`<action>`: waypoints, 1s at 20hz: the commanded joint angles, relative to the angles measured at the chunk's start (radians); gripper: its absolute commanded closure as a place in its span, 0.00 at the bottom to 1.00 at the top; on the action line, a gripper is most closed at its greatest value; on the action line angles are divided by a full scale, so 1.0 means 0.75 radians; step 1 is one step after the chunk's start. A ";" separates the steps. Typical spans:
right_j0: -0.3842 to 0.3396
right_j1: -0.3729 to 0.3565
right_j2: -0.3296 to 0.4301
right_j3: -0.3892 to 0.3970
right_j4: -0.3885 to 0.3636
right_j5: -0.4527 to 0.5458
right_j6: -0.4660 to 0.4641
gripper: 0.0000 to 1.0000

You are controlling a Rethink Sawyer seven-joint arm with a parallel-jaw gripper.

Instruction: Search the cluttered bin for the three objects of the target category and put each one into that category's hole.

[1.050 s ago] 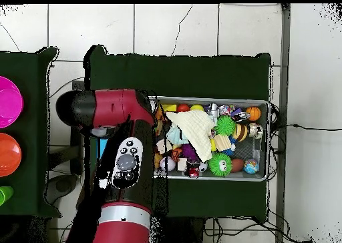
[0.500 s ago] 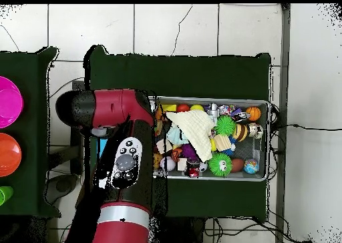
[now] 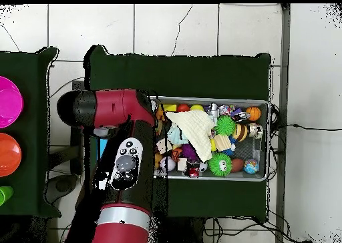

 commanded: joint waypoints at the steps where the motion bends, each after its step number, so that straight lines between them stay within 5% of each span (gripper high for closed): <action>1: -0.023 0.112 0.053 0.143 -0.063 0.059 0.151 0.00; 20: -0.046 0.046 0.047 0.116 -0.035 0.147 0.146 0.00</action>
